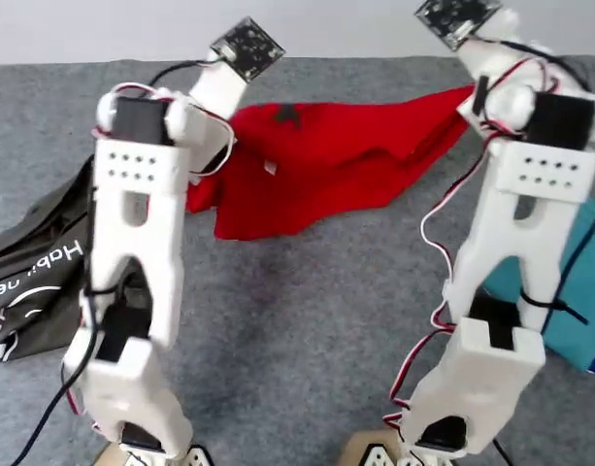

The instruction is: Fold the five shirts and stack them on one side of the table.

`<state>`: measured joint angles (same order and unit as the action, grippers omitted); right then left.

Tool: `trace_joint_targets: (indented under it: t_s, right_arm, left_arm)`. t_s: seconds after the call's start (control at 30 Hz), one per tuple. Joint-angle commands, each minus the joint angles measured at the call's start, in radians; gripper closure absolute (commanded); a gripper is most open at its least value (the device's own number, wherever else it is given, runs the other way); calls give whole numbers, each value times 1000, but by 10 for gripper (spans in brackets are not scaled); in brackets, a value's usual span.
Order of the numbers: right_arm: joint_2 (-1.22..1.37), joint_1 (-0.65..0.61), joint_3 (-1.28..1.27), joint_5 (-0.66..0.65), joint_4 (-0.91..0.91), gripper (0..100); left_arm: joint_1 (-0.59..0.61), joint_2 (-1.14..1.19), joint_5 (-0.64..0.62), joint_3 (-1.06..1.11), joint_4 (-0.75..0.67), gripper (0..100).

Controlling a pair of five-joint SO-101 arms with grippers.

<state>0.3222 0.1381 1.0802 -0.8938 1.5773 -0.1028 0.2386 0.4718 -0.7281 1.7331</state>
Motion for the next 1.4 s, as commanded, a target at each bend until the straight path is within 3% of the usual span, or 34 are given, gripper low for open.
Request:
trace_joint_targets:
  t_s: [0.0, 0.27, 0.4, 0.67, 1.0, 1.23, 1.37]
  right_arm:
    - [-117, 24, 12, 8, -19, 988]
    - [-331, 30, 8, -25, -18, 988]
    - [-331, 10, 5, -81, -4, 988]
    - [-110, -48, 6, -81, 82, 988]
    - [47, -119, 11, -81, 76, 988]
    - [99, -127, 11, -80, 84, 988]
    - [101, -125, 11, -80, 84, 988]
  left_arm:
    - [6, -176, -11, 2, 23, 994]
    - [6, -473, -6, 56, 25, 992]
    - [6, -609, 61, 268, 25, 987]
    - [5, -701, 71, 651, 14, 832]
    - [-5, -700, 71, 935, -190, 827]
    - [-157, -686, 31, 1152, -373, 828]
    - [-184, -539, 0, 1176, -516, 829]
